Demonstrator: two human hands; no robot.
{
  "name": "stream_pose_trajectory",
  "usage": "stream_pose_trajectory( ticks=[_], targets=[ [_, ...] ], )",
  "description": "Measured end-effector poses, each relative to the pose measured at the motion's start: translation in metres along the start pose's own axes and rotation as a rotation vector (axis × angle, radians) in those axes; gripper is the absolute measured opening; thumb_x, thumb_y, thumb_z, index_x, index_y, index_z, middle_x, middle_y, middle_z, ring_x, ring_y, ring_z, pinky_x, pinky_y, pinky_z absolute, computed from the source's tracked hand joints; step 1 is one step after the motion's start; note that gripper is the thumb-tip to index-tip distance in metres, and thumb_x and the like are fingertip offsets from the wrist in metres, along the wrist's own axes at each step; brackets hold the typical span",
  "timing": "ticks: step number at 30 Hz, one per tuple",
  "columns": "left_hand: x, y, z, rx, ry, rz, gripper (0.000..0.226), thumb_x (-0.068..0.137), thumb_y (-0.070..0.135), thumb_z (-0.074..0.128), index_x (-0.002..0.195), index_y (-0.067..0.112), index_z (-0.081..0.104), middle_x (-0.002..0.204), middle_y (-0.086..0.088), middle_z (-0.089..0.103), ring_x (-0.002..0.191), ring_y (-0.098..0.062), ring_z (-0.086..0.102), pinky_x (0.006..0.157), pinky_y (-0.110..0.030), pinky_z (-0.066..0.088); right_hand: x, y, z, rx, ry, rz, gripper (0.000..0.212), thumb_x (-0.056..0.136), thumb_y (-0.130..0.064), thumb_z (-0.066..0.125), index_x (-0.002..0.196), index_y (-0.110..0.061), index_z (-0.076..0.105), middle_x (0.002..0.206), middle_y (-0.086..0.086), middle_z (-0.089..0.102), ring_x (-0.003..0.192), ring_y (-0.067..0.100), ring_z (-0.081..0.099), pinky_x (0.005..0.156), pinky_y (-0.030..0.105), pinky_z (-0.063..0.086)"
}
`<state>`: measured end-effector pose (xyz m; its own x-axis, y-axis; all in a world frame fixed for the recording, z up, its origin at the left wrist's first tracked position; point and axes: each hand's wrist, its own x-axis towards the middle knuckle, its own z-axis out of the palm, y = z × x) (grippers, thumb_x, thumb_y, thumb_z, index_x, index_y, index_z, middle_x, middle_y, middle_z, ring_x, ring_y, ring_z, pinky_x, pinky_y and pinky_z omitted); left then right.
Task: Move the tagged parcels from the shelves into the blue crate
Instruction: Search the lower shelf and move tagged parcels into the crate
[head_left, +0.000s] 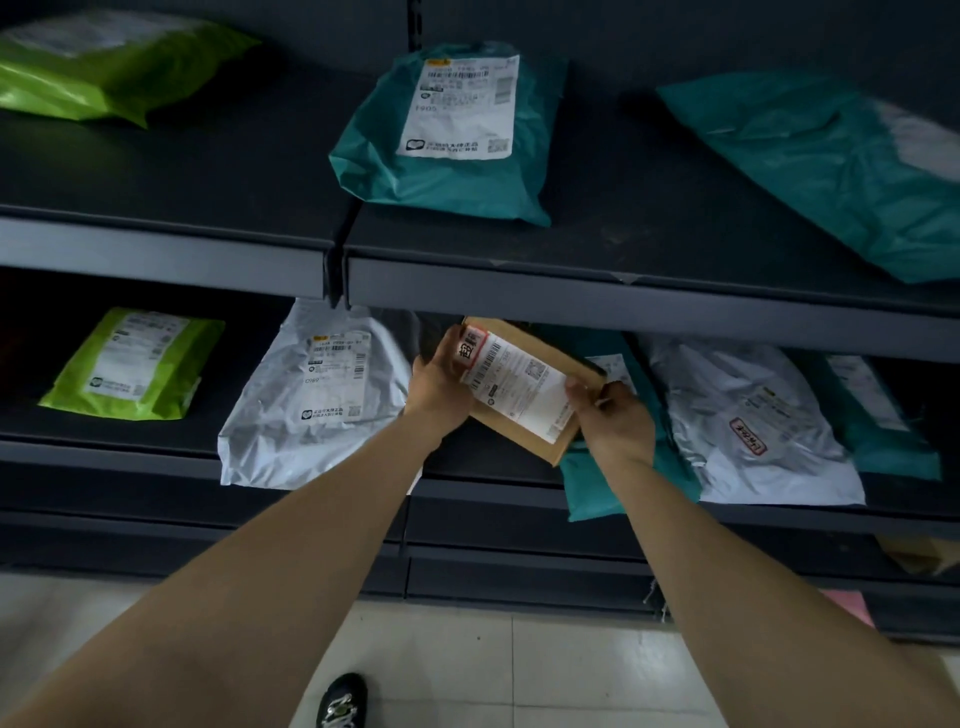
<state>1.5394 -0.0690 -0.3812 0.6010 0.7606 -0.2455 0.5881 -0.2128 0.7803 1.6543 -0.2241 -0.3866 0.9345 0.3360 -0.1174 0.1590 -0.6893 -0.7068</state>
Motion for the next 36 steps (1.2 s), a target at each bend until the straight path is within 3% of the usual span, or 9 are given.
stream_pose_trajectory(
  ticks=[3,6,11,14,17,19,24,27,36],
  targets=[
    [0.000,0.003,0.001,0.040,0.056,0.024,0.066,0.094,0.012,0.037,0.145,0.052,0.023,0.152,-0.013,0.031,0.136,-0.033,0.040,0.107,-0.050,0.041,0.004,-0.004,-0.005,0.334,-0.042,0.104,0.047,0.080,-0.036,0.075,0.118,-0.020,0.050,0.102,0.003,0.066,0.090,0.024,0.067,0.073,0.040,0.059],
    [0.004,0.007,0.000,-0.018,0.072,0.054,0.072,0.087,0.009,0.041,0.145,0.049,0.024,0.145,-0.011,0.043,0.132,-0.034,0.045,0.101,-0.050,0.046,0.005,-0.002,-0.006,0.383,-0.204,0.144,0.039,0.088,-0.032,0.069,0.122,-0.028,0.050,0.102,0.005,0.067,0.077,0.021,0.069,0.065,0.040,0.061],
    [-0.012,0.021,0.015,-0.065,0.089,-0.111,0.086,0.089,0.008,0.052,0.153,0.034,0.001,0.160,-0.009,0.004,0.140,-0.033,0.032,0.108,-0.042,0.037,0.006,-0.002,-0.005,0.374,-0.242,0.208,0.038,0.082,-0.039,0.073,0.102,-0.010,0.060,0.094,0.010,0.070,0.067,0.025,0.071,0.070,0.041,0.061],
    [-0.021,0.016,0.024,-0.126,0.032,-0.153,0.083,0.089,0.014,0.055,0.154,0.020,0.004,0.153,-0.013,0.032,0.132,-0.031,0.043,0.107,-0.039,0.040,0.004,-0.002,-0.006,0.209,-0.229,0.140,0.045,0.079,-0.054,0.069,0.087,-0.010,0.061,0.075,0.011,0.070,0.059,0.028,0.071,0.069,0.045,0.061],
    [-0.030,0.011,0.023,-0.112,-0.012,-0.155,0.045,0.088,0.014,0.055,0.133,0.014,0.048,0.123,-0.011,0.062,0.111,-0.030,0.058,0.094,-0.040,0.050,-0.001,-0.001,-0.009,0.039,-0.187,0.048,0.047,0.078,-0.063,0.063,0.076,-0.016,0.062,0.077,0.005,0.068,0.071,0.026,0.068,0.073,0.043,0.058],
    [-0.036,0.010,0.019,-0.141,-0.022,-0.143,0.032,0.089,0.012,0.053,0.121,0.015,0.058,0.116,-0.009,0.066,0.108,-0.029,0.060,0.093,-0.039,0.052,-0.006,-0.004,-0.010,-0.079,-0.163,-0.024,0.049,0.079,-0.065,0.059,0.077,-0.017,0.063,0.083,0.004,0.067,0.082,0.024,0.063,0.074,0.036,0.052],
    [-0.050,-0.002,0.005,-0.219,0.020,-0.090,0.044,0.084,0.017,0.056,0.128,0.020,0.051,0.122,-0.006,0.064,0.113,-0.027,0.059,0.097,-0.044,0.049,-0.025,-0.026,-0.001,-0.003,-0.104,-0.129,0.031,0.086,-0.041,0.064,0.101,-0.014,0.058,0.093,-0.002,0.061,0.095,0.025,0.062,0.071,0.028,0.041],
    [-0.056,-0.004,-0.011,-0.235,0.082,-0.060,0.045,0.087,0.006,0.052,0.130,0.019,0.053,0.117,-0.005,0.066,0.107,-0.026,0.062,0.092,-0.040,0.053,-0.037,-0.040,0.002,0.041,-0.067,-0.189,0.043,0.089,-0.037,0.061,0.127,-0.019,0.055,0.117,0.001,0.064,0.110,0.024,0.059,0.084,0.028,0.042],
    [-0.097,-0.004,-0.078,-0.263,0.262,0.003,0.043,0.092,0.000,0.049,0.134,0.012,0.049,0.118,0.003,0.058,0.110,-0.016,0.055,0.083,-0.021,0.041,-0.088,-0.087,0.033,0.126,0.023,-0.362,0.038,0.092,-0.031,0.058,0.128,-0.019,0.059,0.121,0.009,0.061,0.107,0.028,0.058,0.076,0.026,0.035]
  ],
)
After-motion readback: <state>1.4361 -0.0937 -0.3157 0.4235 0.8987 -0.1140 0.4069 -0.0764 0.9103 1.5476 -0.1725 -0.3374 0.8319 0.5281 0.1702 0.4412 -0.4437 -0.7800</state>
